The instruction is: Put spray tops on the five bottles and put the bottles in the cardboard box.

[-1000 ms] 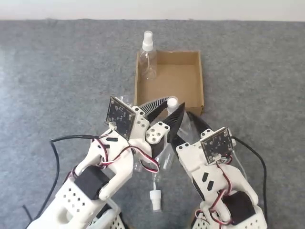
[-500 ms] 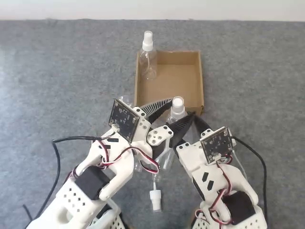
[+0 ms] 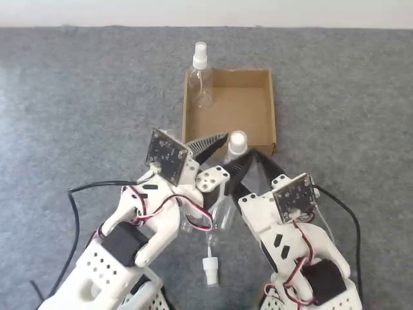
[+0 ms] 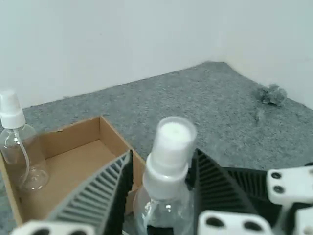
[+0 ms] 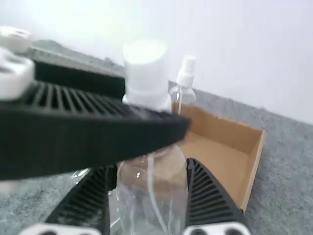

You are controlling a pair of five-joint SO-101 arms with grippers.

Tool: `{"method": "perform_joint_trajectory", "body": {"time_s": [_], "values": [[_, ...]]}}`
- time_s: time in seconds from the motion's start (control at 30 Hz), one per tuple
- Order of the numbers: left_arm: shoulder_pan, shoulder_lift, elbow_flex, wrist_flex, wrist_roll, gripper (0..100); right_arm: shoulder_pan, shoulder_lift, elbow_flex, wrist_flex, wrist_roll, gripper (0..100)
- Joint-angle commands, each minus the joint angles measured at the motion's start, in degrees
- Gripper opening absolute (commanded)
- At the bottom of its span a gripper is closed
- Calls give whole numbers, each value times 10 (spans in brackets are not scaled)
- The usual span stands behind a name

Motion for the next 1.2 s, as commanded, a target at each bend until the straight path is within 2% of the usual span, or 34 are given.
{"method": "perform_joint_trajectory", "body": {"time_s": [0.0, 0.17, 0.3, 0.43, 0.73, 1.0, 1.17], "values": [[1, -6, -21, 1, -1, 108, 9, -10, -20, -10, -4, 9], [1, -6, -24, 10, -1, 106, 9, -10, -20, -10, -4, 9], [2, -6, -41, 35, 0, 200, 9, -10, -19, -10, -3, 9], [2, -6, -60, 59, 11, 213, 9, -10, -19, -10, -3, 9], [-3, -6, -108, 100, 11, 214, 9, -10, -18, -10, -3, 9], [-4, -6, -116, 96, 11, 209, 8, -10, -18, -10, -3, 9], [-4, -6, -102, 66, 8, 141, 7, -10, -18, -10, -3, 9]]}}
